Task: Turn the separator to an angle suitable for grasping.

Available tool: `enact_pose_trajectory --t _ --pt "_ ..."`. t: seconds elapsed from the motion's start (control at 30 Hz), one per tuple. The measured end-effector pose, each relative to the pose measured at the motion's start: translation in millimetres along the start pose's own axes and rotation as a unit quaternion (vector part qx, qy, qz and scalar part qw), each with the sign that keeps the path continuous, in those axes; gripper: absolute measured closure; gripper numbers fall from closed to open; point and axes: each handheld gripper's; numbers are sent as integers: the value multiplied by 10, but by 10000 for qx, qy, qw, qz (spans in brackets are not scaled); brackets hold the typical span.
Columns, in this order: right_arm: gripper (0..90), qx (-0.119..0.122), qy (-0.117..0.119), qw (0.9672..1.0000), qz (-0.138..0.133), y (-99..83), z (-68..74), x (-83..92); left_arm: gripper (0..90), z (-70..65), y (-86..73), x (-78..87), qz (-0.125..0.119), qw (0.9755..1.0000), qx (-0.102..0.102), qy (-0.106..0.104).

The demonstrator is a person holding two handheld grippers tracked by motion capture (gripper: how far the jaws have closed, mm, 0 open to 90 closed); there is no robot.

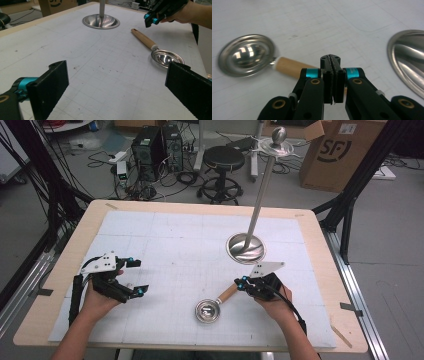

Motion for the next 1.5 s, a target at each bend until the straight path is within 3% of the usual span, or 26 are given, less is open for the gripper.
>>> enact_pose_trajectory --t 0.1,0.23,0.3,0.4,0.57,0.67,0.83,0.93,1.3,1.5 --pt "893 -194 -89 9998 58 16 -97 -93 56 -4 -2 -10 35 10000 -12 3" --pt "893 -248 -185 9991 281 20 -184 -228 56 0 -7 -21 27 10000 -5 -10" --pt "893 -419 -158 9983 377 -14 -227 -255 56 9 -16 -27 69 10000 20 12" --pt "893 -453 -125 9982 379 -24 -235 -231 55 9 -12 -20 40 10000 14 -6" --pt "893 -455 -105 9981 397 -59 -180 -167 55 4 -5 4 4 10000 22 -19" --pt "894 -605 -109 9967 530 -118 -200 -157 56 -6 -4 6 8 10000 17 -35" --pt "893 -548 -107 9964 632 -168 -158 -112 56 -7 -1 4 13 10000 -31 -54" --pt "893 -506 -63 9963 693 -214 -97 -47 56 2 -9 2 -4 10000 53 -54" --pt "893 -598 73 9971 465 -359 23 210 56 -3 -3 18 -3 10000 5 -64" --pt "884 -642 194 9957 634 -448 114 261 56 -10 -3 10 -8 10000 28 -58"
Point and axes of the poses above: each handheld gripper's, and its own axes: x roughly backward along the jaws, y roughly out of its top, z roughly to its left, and after that the axes turned 14 degrees about y, right-handed
